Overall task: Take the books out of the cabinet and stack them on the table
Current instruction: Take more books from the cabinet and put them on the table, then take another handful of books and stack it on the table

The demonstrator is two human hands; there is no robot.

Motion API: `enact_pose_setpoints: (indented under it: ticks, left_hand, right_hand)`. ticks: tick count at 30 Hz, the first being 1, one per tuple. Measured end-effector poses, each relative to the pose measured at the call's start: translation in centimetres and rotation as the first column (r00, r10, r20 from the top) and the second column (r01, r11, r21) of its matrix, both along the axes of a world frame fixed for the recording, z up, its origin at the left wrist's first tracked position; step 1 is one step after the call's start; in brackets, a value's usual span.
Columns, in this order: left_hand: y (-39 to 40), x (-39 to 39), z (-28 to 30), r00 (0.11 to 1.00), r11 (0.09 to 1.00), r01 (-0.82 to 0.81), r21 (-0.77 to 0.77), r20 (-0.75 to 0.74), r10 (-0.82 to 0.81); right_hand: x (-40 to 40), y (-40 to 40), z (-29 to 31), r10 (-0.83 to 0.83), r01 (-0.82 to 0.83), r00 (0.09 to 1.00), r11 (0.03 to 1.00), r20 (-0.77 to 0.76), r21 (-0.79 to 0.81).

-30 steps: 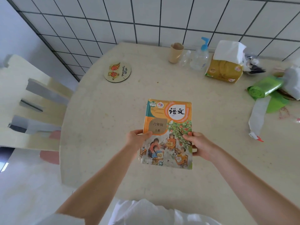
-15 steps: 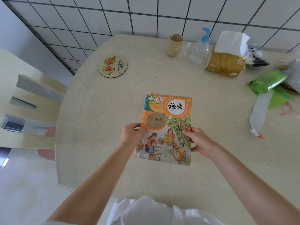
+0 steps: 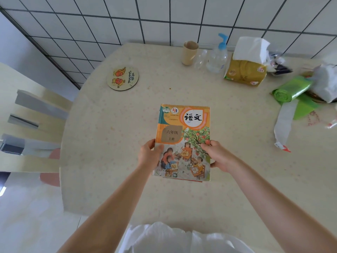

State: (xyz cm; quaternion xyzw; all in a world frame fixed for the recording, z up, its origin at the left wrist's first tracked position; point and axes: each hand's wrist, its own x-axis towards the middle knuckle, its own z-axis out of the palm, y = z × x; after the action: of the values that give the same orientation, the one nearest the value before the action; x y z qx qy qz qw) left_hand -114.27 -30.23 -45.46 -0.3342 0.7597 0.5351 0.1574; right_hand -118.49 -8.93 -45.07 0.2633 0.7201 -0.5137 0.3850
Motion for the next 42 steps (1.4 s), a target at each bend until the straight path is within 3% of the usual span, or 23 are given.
enact_pose_setpoints:
  ticks: [3,10,13,16,19,23,27,32,36,42]
  left_hand:
    - [0.3,0.3,0.4,1.000,0.998,0.025,0.050,-0.007,-0.025]
    - [0.6,1.3,1.8,0.993,0.986,0.104,0.131,-0.066,-0.096]
    - [0.6,2.4,1.7,0.966,0.971,0.209,-0.115,-0.129,-0.223]
    - [0.8,3.6,2.1,0.881,0.863,0.346,-0.368,-0.188,-0.434]
    - [1.5,4.5,3.0,0.817,0.801,0.406,-0.441,-0.217,-0.534]
    - [2.7,5.6,4.2,0.724,0.741,0.534,-0.408,-0.232,-0.649]
    - [4.3,7.4,3.7,0.553,0.596,0.706,-0.382,-0.228,-0.801]
    - [5.8,9.5,2.3,0.348,0.400,0.862,-0.312,-0.209,-0.914]
    - [7.4,11.8,1.6,0.209,0.263,0.925,-0.275,-0.209,-0.955]
    - [11.3,19.1,0.4,-0.247,-0.192,0.937,-0.290,-0.165,-0.955]
  right_hand:
    - [0.6,-0.2,0.2,-0.004,0.005,1.000,0.999,-0.018,0.034]
    - [4.4,-0.2,1.2,0.041,-0.013,0.973,0.992,-0.226,0.123]
    - [6.7,0.6,1.6,0.061,-0.015,0.954,0.987,-0.295,0.157]
    - [8.5,1.2,2.4,0.068,0.020,0.918,0.976,-0.391,0.218]
    - [10.4,1.7,2.7,0.032,0.072,0.901,0.972,-0.433,0.222]
    - [13.6,1.3,3.1,0.038,0.115,0.873,0.953,-0.486,0.280]
    - [18.3,0.8,2.5,0.020,0.214,0.838,0.907,-0.545,0.363]
    - [25.9,-0.1,1.6,-0.241,0.466,0.809,0.819,-0.536,0.335]
    - [32.7,-1.1,1.1,-0.420,0.639,0.737,0.686,-0.530,0.346]
    - [42.9,-3.5,0.8,-0.598,0.790,0.613,0.471,-0.516,0.393]
